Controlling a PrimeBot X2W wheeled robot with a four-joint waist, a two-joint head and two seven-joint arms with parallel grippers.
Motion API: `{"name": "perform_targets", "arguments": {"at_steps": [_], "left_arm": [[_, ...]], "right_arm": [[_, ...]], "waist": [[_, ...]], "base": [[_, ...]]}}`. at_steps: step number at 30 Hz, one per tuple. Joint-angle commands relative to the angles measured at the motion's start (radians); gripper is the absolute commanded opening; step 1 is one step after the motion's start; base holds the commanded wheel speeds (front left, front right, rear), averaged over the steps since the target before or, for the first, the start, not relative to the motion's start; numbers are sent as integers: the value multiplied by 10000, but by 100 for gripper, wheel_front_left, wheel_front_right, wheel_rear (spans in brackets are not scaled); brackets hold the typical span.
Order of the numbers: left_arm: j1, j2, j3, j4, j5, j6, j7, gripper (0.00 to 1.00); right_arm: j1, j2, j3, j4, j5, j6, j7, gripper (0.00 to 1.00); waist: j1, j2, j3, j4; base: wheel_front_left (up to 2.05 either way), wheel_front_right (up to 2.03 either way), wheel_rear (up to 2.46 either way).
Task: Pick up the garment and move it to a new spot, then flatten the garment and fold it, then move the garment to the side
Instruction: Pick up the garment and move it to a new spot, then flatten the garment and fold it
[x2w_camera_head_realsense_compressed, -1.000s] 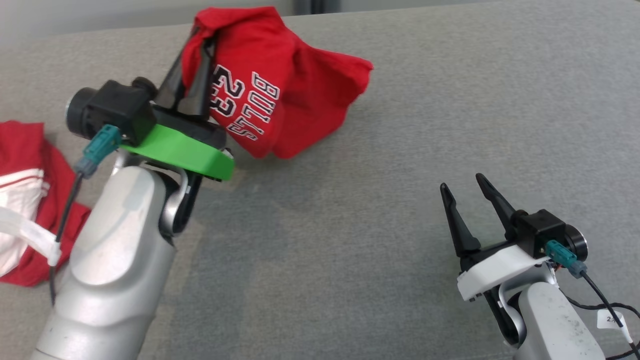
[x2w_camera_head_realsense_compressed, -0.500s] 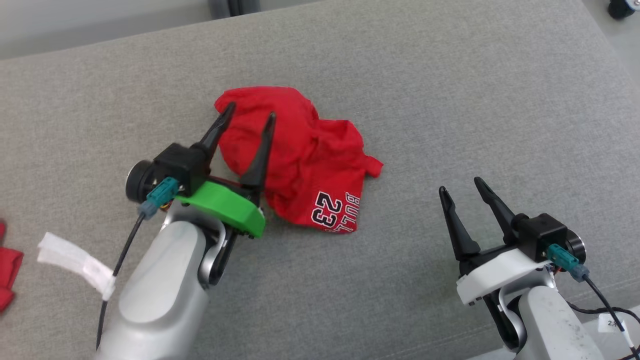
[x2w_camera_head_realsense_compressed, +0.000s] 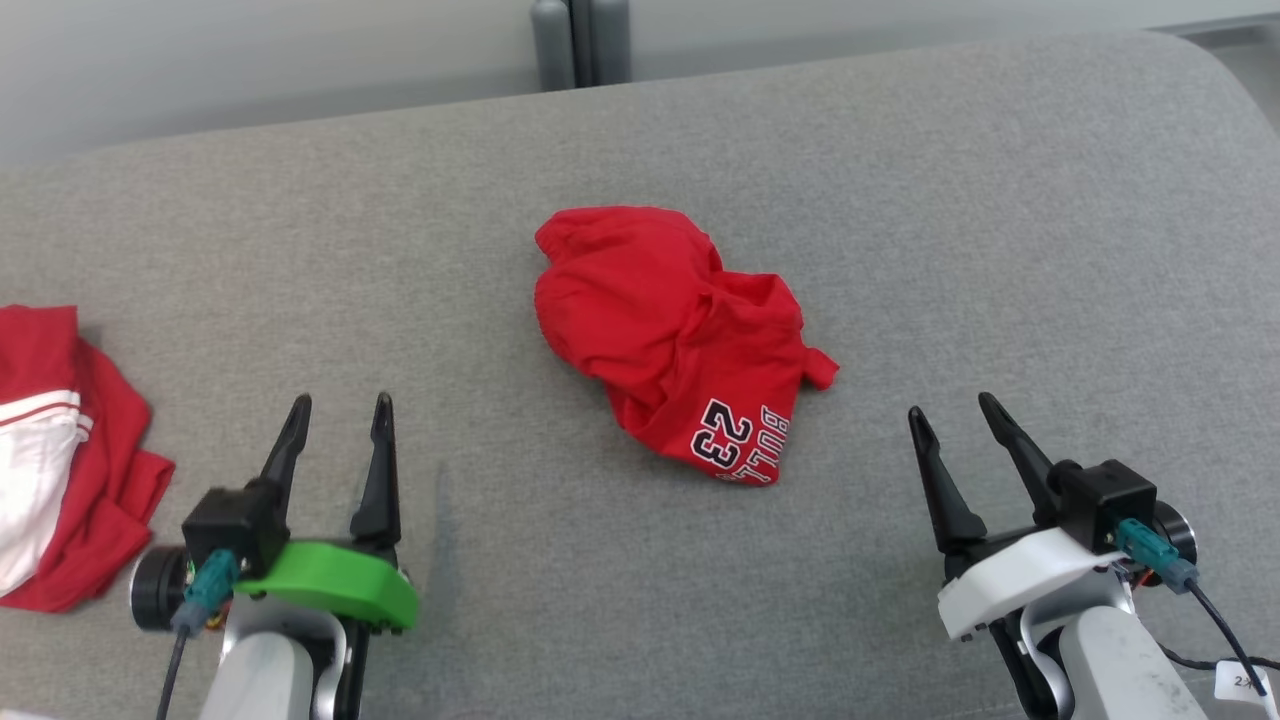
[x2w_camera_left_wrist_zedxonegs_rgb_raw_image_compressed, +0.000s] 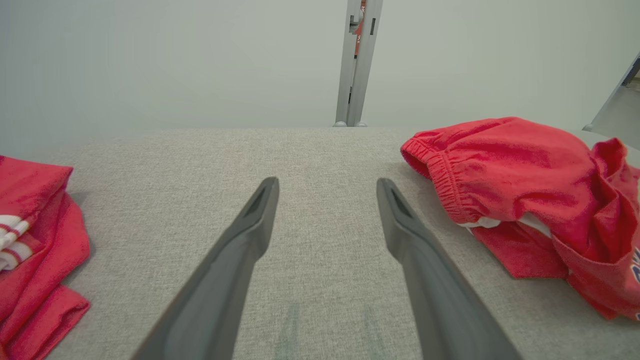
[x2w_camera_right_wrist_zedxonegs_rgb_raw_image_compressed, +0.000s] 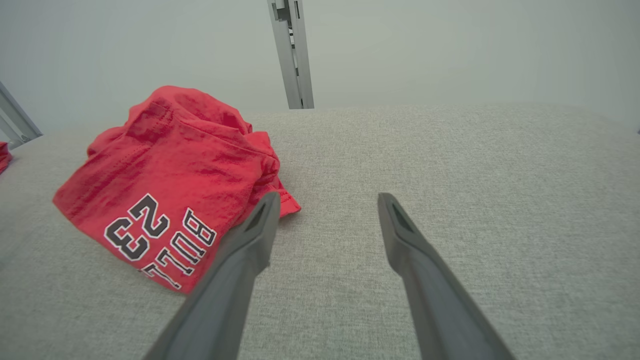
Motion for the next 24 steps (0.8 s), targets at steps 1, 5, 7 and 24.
{"name": "perform_targets", "arguments": {"at_steps": [1, 5, 7, 24], "left_arm": [[468, -89, 198, -111, 69, 15, 3, 100], [1257, -235, 406, -291, 72, 6, 4, 100], [1623, -331, 545, -383, 40, 6, 4, 100], [1159, -507, -199, -663, -135, 2, 4, 100]], "right_arm": [[207, -40, -62, 43, 2, -17, -2, 100], [464, -45, -117, 160, -6, -17, -2, 100], [532, -40, -75, 215, -43, -17, -2, 100], [-1812, -46, 1416, 609, -690, -17, -2, 100]], "waist": [[0, -1, -482, 469], [0, -1, -668, 617], [0, -1, -712, 651], [0, -1, 331, 1351]], "base": [[0, 0, 0], [0, 0, 0], [0, 0, 0], [0, 0, 0]]}}
